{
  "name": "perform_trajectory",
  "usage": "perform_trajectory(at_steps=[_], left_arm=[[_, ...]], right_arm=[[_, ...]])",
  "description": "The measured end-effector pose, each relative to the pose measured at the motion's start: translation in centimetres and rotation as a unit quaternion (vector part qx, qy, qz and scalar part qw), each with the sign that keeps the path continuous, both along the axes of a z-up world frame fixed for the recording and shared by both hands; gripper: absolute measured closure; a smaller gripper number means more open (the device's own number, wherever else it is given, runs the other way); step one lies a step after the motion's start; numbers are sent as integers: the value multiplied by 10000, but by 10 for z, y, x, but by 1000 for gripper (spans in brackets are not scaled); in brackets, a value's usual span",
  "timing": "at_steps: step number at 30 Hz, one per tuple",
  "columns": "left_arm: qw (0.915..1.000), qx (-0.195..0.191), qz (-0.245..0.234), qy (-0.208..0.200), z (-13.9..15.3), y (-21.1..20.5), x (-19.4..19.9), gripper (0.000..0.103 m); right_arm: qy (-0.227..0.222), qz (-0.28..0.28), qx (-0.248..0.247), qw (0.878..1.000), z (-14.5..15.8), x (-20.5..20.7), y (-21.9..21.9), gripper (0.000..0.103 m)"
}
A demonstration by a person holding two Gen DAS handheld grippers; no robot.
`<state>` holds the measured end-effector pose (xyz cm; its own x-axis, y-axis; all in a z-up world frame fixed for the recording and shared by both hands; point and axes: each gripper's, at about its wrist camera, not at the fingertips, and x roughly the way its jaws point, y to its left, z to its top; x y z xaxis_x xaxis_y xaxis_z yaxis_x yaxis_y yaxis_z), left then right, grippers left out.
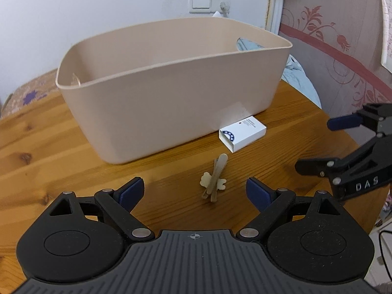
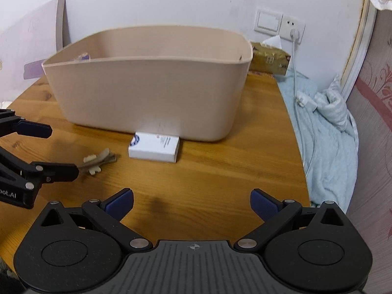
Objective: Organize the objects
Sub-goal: 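Move both tools back toward the white card box and wooden clips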
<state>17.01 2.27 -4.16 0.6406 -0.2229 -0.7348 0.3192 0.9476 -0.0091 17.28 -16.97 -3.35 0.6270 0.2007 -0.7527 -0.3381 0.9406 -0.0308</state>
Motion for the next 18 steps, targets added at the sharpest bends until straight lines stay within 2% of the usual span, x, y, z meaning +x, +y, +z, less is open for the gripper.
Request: perform_trajectory(at_steps=[6, 18], left_arm=[[10000, 47, 18, -11, -17, -6, 5, 11], [9998, 58, 110, -171, -30, -7, 18, 12]], right_arm=[[117, 65, -185, 9997, -15, 2, 2, 0], [18, 98, 2, 10000, -28, 10, 3, 0]])
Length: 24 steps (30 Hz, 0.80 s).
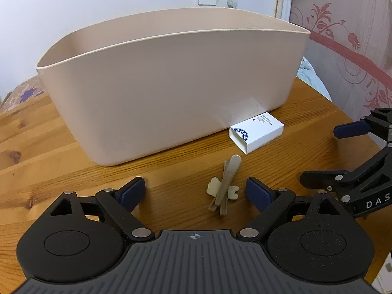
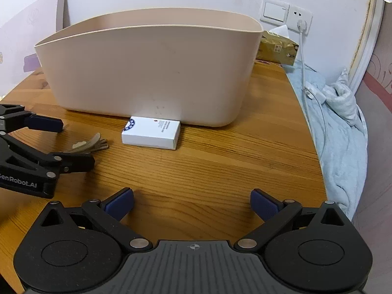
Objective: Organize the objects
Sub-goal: 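Move both tools back toward the white card box and wooden clips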
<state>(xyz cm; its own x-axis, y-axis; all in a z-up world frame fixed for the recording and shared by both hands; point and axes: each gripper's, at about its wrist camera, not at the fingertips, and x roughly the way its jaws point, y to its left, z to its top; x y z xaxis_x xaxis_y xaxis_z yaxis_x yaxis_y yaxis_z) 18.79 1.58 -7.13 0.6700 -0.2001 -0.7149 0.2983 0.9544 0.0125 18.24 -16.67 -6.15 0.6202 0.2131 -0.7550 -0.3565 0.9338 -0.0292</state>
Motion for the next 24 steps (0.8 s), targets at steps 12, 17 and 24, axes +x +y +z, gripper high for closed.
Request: perform_trajectory(at_steps=[12, 17, 24], left_arm=[[9996, -38, 119, -239, -3, 12, 8, 13], [9994, -75, 74, -335, -4, 18, 12, 16], [9987, -91, 209, -445, -8, 26, 16, 19]], right_arm=[[-173, 46, 190, 9997, -5, 8, 10, 0], [-214, 42, 204, 9996, -5, 13, 17, 0], [-178, 46, 200, 9996, -5, 22, 27, 0]])
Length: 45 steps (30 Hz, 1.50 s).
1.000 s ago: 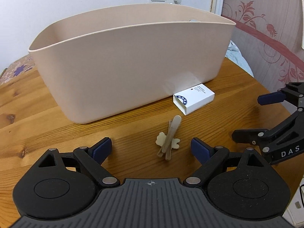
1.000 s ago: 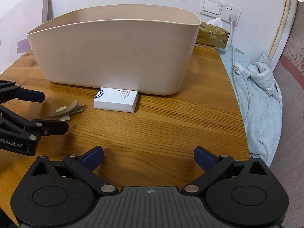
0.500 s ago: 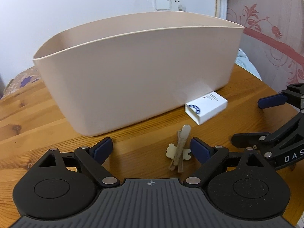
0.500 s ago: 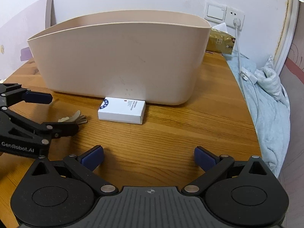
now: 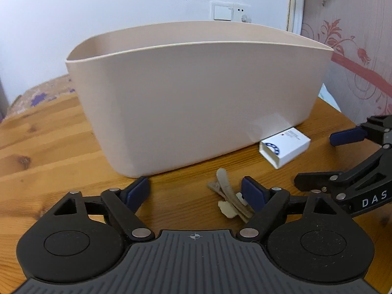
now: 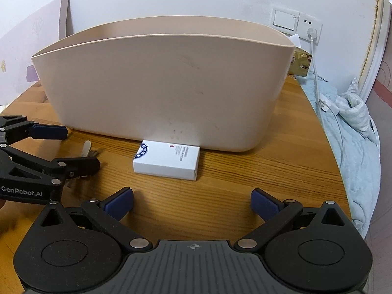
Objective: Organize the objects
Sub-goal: 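Move both tools back toward the white card box and wooden clips, then grasp the wooden clips with the left tool while the right tool grasps the white card box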
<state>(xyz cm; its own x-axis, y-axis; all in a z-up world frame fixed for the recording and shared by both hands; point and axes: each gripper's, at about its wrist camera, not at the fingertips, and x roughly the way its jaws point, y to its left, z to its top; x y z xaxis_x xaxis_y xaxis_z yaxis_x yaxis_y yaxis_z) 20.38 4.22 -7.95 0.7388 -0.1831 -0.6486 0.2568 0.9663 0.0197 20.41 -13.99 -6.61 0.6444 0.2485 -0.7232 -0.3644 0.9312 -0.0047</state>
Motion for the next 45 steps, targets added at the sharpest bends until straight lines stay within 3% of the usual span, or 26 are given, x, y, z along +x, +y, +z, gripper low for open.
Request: perform_trajectory(at_steps=[10, 24, 33, 36, 43, 45], left_arm=[[9999, -59, 66, -118, -3, 14, 3, 23], [9999, -63, 83, -116, 0, 25, 10, 42], [9998, -128, 155, -87, 0, 23, 8, 41], [9996, -235, 144, -56, -1, 18, 5, 31], [9994, -170, 303, -44, -2, 7, 1, 27], [9996, -161, 249, -16, -2, 5, -3, 22]], right_arm=[[-56, -52, 22, 10000, -1, 11, 14, 0], [-149, -284, 54, 9995, -3, 23, 26, 0], [-123, -278, 37, 9995, -2, 25, 23, 1], [-131, -287, 28, 9995, -1, 25, 22, 1], [-149, -318, 40, 9994, -1, 25, 20, 3], [-147, -344, 38, 9993, -1, 23, 17, 3]])
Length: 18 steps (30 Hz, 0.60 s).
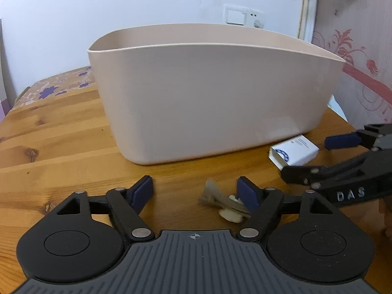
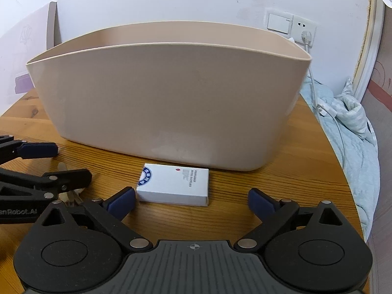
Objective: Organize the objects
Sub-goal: 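Grasp the wooden clips with the left tool while the right tool grasps the white card box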
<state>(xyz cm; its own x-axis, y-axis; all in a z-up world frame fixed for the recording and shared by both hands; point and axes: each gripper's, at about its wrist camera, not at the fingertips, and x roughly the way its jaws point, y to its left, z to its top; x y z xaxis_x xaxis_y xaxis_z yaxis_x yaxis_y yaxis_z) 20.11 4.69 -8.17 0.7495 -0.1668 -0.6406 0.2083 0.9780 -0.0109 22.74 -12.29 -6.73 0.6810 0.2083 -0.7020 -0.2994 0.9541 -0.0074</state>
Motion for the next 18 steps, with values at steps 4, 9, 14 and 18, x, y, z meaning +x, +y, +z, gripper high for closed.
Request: perform_trajectory(at_steps=[4, 9, 14, 18], left_arm=[[9998, 149, -78, -58, -3, -7, -13, 20], [9999, 107, 60, 55, -3, -1, -20, 19], [9997, 120, 176, 145, 1, 2, -24, 24], [9999, 105, -12, 68, 0, 2, -23, 34]], right_arm=[[-9, -42, 9, 10000, 0, 0, -6, 4], [-21, -16, 2, 10000, 2, 1, -8, 6], [-65, 27, 19, 10000, 1, -3, -6, 12], [-90, 73, 27, 9999, 2, -5, -5, 15]])
